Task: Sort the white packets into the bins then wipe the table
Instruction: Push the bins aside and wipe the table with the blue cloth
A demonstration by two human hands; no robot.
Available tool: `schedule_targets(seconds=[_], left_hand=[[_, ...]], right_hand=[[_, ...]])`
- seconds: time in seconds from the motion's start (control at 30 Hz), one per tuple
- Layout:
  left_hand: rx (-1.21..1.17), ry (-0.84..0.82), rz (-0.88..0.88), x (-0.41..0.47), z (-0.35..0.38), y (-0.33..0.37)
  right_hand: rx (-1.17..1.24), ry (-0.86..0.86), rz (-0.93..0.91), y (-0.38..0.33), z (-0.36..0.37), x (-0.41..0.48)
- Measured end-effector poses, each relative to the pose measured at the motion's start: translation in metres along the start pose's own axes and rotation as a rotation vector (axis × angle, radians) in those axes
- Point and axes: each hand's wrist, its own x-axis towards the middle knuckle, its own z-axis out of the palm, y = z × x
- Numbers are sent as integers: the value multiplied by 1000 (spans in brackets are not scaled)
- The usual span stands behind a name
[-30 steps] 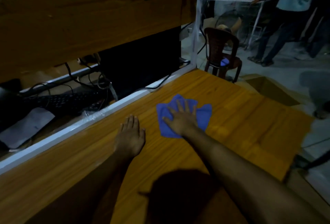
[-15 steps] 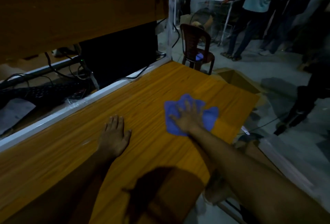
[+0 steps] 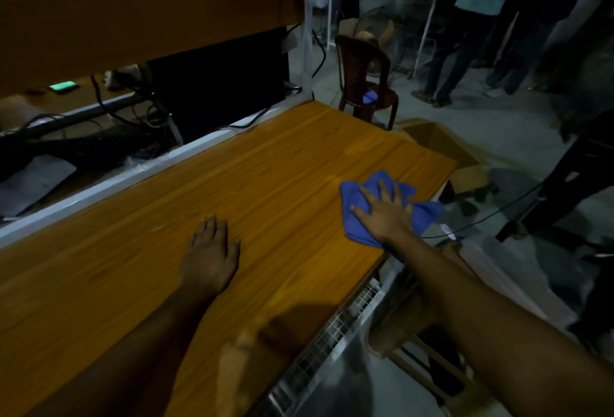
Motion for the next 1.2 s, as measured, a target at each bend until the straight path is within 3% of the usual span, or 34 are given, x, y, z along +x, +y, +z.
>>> schedule_targets(seconds=[0.07, 0.17, 0.3, 0.43, 0.53, 0.6, 0.67, 0.8, 0.93, 1.07, 1.13, 1.2], left_hand=[[4, -1, -2, -12, 0, 4], [-29, 8, -16, -36, -1, 9], [-59, 4, -42, -81, -7, 12], [-60, -9, -73, -124, -10, 11], [-47, -7, -77, -138, -10, 5], [-68, -5, -67, -139, -11, 4], [-115, 20, -74, -138, -12, 3], [-113, 26, -76, -134, -12, -7], [-68, 11, -97, -117, -15, -25], [-89, 27, -133, -91, -16, -40], [-77, 37, -146, -76, -17, -44], [-70, 59, -160, -58, -19, -50]], right_hand=[[-9, 0, -69, -30, 11, -24], [8, 28, -319, -75, 32, -86], [12, 41, -584, -65, 37, -131], [35, 35, -351, -32, 24, -95], [51, -44, -164, -63, 20, -87], [3, -90, -246, -101, 31, -112], [-16, -90, -443, -131, 46, -151], [-25, -78, -650, -125, 46, -161], [-49, -33, -449, -103, 34, -99], [-11, -38, -247, -134, 33, -65], [-24, -58, -272, -162, 38, -61], [-43, -63, -410, -187, 46, -67]])
